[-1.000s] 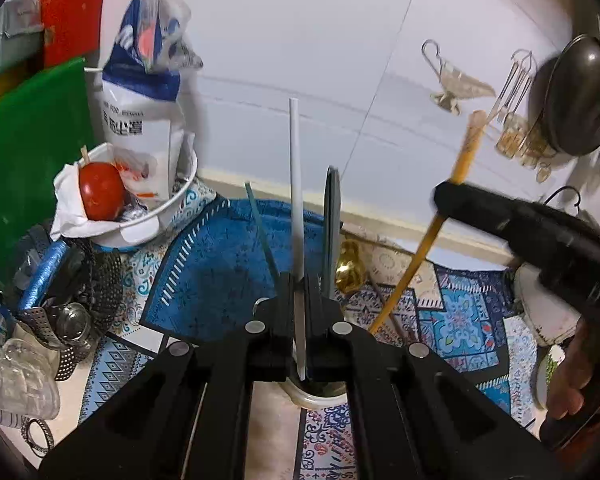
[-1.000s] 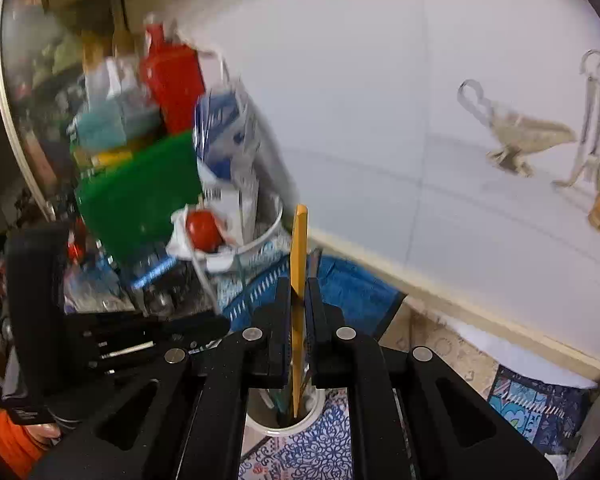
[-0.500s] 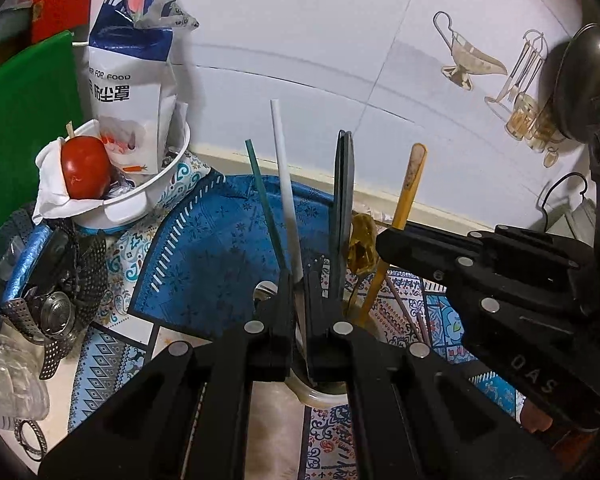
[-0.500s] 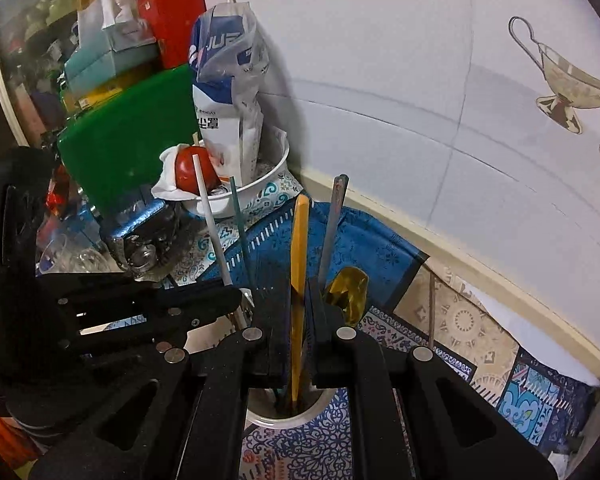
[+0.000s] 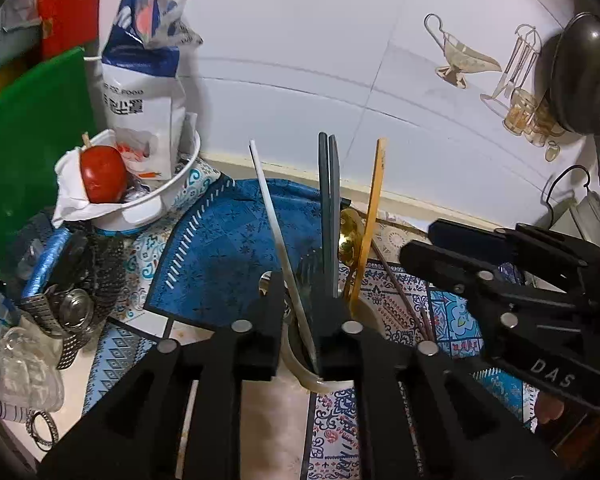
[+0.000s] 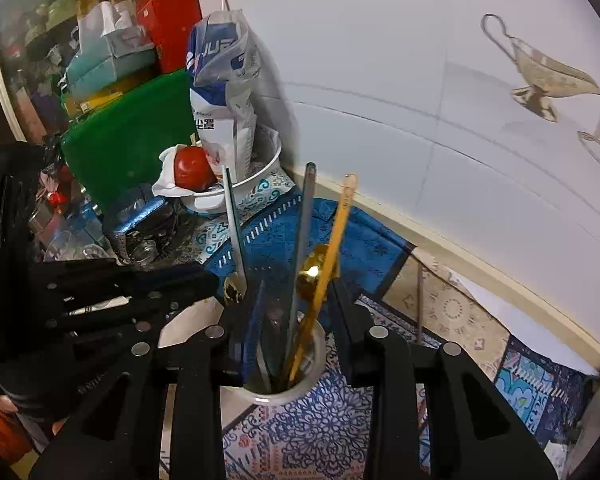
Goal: Organize utensils
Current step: 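Release the sticks in the cup and move both tools toward the brown chopsticks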
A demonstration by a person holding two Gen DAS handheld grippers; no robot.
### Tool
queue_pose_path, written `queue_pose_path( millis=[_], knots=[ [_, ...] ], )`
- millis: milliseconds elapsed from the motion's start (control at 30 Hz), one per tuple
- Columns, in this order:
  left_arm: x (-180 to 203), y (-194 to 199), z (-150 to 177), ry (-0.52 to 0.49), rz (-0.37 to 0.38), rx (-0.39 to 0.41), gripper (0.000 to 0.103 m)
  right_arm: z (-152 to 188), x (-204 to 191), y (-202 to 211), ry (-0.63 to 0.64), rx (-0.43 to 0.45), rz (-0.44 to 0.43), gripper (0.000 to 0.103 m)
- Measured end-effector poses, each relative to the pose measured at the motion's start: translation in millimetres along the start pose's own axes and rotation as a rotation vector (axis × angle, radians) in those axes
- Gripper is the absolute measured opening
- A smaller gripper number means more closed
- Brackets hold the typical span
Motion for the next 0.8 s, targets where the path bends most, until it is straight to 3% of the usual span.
queue_pose_path(
  millis=[233,333,600,800],
  knots=[
    [5,16,13,0.008,-0.027,0.004,0.040,20,14,20,-0.029,0.010,0.031,0.040],
    [9,17,24,0.008,-0.041,-0.011,0.046,32,23,29,-0.046,0.007,0.052,0.042],
    [42,0,60,-0.025,-0.024,-0.098,0.048,77,56,47,-0.126,-0.031,0.102,0.044],
    [73,-14,83,-0.065,0.012,-0.143,0.048,128,87,43,-0.203,-0.121,0.132,0.044]
  ],
)
Point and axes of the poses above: each gripper's, at about its wrist camera, not at the fingertips, and y roughly against the way its jaws point, x to its right, z to its underside, the point moved 6 cm from there along -y, roughly the way its jaws point, and after that the axes turned 3 degrees about -z, right-handed, at the moved point
